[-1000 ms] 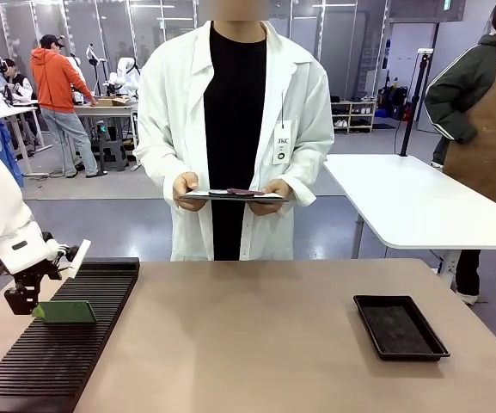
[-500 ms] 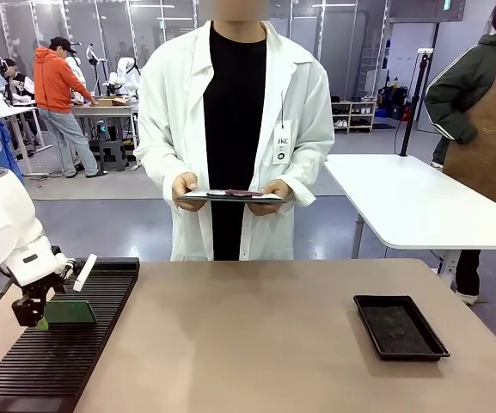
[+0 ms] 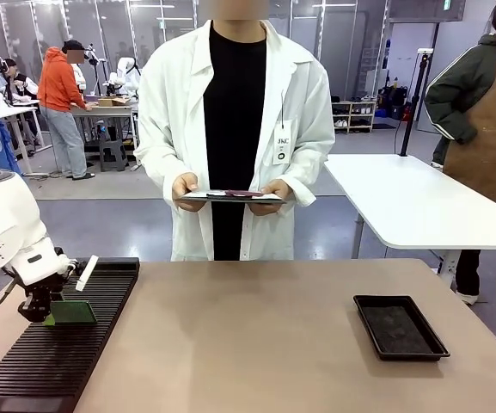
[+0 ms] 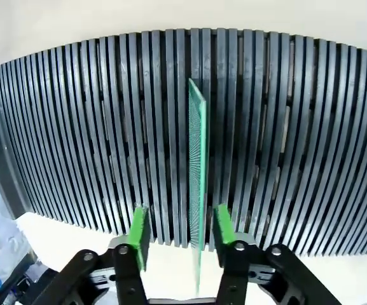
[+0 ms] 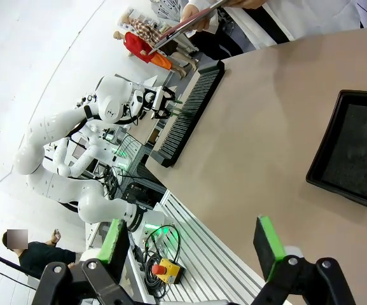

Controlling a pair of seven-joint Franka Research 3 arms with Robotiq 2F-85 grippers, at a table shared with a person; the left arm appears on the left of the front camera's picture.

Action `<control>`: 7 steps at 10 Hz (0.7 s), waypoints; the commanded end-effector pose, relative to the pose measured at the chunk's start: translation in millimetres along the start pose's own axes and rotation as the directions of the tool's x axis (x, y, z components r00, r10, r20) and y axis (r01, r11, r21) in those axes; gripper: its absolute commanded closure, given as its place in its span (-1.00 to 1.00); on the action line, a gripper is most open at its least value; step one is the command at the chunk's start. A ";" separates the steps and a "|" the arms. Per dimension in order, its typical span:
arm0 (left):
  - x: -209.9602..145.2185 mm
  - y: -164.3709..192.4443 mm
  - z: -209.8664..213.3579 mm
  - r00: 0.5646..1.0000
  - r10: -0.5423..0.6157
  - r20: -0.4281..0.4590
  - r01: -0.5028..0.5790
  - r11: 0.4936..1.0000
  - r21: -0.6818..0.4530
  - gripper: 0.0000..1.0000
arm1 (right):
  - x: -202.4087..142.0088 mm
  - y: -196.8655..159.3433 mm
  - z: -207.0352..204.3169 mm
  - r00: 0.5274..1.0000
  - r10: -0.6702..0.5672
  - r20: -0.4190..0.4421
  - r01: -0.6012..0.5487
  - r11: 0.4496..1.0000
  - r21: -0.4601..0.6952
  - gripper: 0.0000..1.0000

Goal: Inspect the PCB.
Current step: Pick up the Blank PCB and present it to the human.

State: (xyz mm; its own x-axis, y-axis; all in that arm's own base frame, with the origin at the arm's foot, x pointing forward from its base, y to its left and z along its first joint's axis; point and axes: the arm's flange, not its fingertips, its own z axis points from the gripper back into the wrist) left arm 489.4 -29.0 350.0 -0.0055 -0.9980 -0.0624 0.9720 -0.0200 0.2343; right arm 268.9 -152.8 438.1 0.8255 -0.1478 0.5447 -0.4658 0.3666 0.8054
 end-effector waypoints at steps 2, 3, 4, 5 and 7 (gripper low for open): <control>-3.5 11.7 -0.6 1.000 0.001 -0.001 -0.001 1.000 -0.032 1.00 | 1.6 0.8 1.5 1.000 0.014 0.007 -0.014 1.000 0.010 -1.00; -4.7 11.8 -2.3 1.000 0.006 -0.005 -0.006 0.999 -0.037 1.00 | 1.6 0.8 1.5 1.000 0.014 0.007 -0.014 1.000 0.010 -1.00; -5.8 12.3 -3.9 1.000 0.022 -0.003 -0.022 0.999 -0.049 1.00 | 1.6 0.8 1.5 1.000 0.014 0.007 -0.014 1.000 0.010 -1.00; -5.8 12.6 -3.5 1.000 0.022 0.007 -0.021 0.998 -0.054 1.00 | 1.6 0.8 1.5 1.000 0.014 0.007 -0.014 1.000 0.010 -1.00; -7.8 12.2 1.3 1.000 0.029 0.012 -0.028 0.997 -0.078 1.00 | 1.6 0.8 1.5 1.000 0.014 0.007 -0.014 1.000 0.010 -1.00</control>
State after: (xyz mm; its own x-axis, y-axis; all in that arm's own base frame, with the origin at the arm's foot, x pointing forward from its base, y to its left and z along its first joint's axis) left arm 493.7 -25.4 347.3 0.0087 -0.9976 -0.0685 0.9823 -0.0043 0.1871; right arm 268.8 -152.8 438.1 0.8256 -0.1476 0.5446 -0.4660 0.3661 0.8055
